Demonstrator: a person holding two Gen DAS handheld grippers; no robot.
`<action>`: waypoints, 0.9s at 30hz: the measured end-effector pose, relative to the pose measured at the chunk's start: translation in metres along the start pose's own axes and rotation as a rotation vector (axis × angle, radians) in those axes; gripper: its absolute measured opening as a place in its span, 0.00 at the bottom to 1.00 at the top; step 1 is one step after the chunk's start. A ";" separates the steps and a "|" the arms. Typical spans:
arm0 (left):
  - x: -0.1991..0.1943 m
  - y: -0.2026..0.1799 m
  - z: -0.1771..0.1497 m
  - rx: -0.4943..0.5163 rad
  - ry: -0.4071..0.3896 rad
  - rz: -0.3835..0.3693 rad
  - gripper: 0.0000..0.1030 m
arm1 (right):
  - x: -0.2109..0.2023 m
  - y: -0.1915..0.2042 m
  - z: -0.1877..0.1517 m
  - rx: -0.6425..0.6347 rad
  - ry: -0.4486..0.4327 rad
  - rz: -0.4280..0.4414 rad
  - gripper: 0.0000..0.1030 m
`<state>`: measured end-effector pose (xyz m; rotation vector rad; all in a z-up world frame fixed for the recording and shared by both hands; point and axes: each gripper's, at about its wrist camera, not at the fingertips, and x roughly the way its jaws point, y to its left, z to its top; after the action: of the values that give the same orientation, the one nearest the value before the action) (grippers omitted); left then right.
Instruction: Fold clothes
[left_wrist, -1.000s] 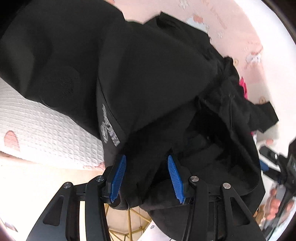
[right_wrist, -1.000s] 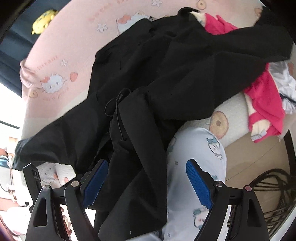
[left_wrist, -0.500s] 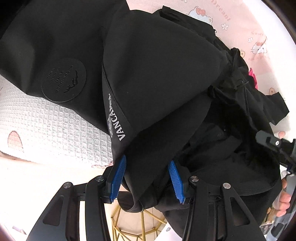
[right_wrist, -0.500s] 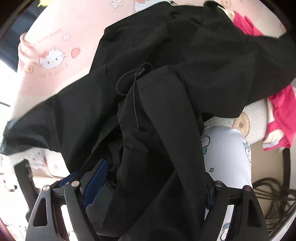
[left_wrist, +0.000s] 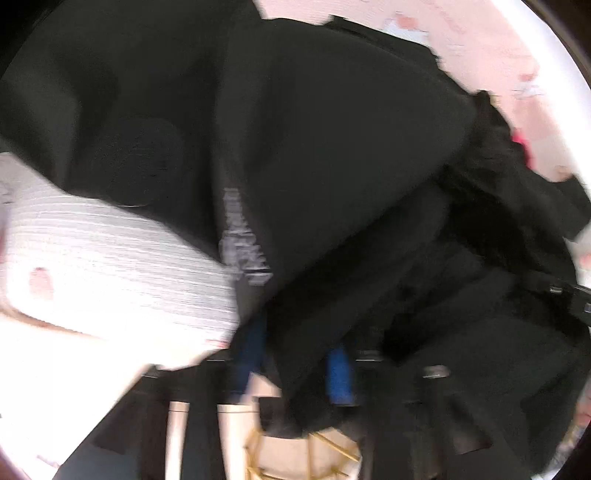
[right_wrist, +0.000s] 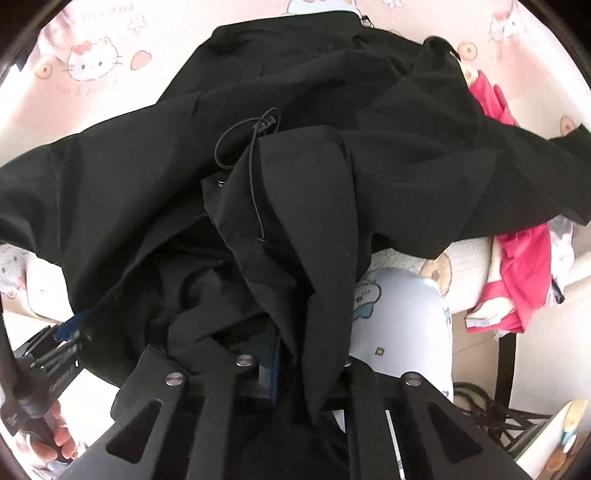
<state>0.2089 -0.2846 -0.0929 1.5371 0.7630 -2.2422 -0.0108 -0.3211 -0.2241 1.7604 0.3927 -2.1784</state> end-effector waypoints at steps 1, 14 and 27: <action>-0.004 0.000 0.000 -0.008 -0.010 -0.001 0.13 | -0.002 0.000 0.001 -0.001 -0.010 -0.012 0.08; -0.086 -0.009 0.005 -0.068 -0.179 -0.065 0.11 | -0.060 -0.045 0.000 0.075 -0.185 -0.077 0.04; -0.177 -0.012 0.007 0.062 -0.295 -0.077 0.11 | -0.117 -0.154 -0.037 0.286 -0.274 -0.094 0.04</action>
<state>0.2634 -0.2861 0.0763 1.1806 0.6808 -2.4951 -0.0176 -0.1573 -0.1142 1.5670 0.1034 -2.6077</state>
